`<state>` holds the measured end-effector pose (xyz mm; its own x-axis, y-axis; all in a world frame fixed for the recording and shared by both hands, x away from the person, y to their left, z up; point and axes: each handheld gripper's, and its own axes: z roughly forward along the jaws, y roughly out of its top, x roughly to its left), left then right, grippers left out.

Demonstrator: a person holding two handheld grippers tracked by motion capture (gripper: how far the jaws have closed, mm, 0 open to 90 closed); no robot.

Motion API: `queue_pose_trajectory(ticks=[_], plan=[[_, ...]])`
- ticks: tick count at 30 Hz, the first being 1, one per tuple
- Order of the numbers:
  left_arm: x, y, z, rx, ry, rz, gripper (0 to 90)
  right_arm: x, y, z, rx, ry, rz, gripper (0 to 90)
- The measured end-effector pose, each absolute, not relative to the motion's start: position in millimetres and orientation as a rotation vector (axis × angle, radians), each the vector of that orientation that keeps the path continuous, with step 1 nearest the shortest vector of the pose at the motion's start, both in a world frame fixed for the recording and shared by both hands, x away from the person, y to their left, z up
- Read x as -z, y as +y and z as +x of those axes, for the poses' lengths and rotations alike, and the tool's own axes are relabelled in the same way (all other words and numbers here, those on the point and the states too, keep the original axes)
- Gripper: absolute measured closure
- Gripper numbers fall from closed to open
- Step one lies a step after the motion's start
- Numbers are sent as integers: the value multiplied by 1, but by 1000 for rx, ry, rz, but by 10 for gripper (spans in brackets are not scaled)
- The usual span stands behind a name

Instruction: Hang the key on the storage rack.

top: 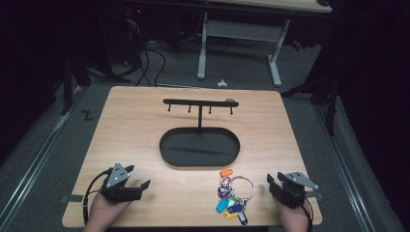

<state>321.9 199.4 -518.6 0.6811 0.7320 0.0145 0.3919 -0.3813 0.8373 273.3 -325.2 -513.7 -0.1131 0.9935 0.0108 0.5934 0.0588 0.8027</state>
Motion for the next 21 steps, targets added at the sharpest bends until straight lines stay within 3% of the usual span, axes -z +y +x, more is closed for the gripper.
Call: queue_pose_trajectory(ticks=[21], plan=[[519, 196, 323, -480, 856, 2020, 184, 512, -322, 272, -968, 1833, 1518, 541]])
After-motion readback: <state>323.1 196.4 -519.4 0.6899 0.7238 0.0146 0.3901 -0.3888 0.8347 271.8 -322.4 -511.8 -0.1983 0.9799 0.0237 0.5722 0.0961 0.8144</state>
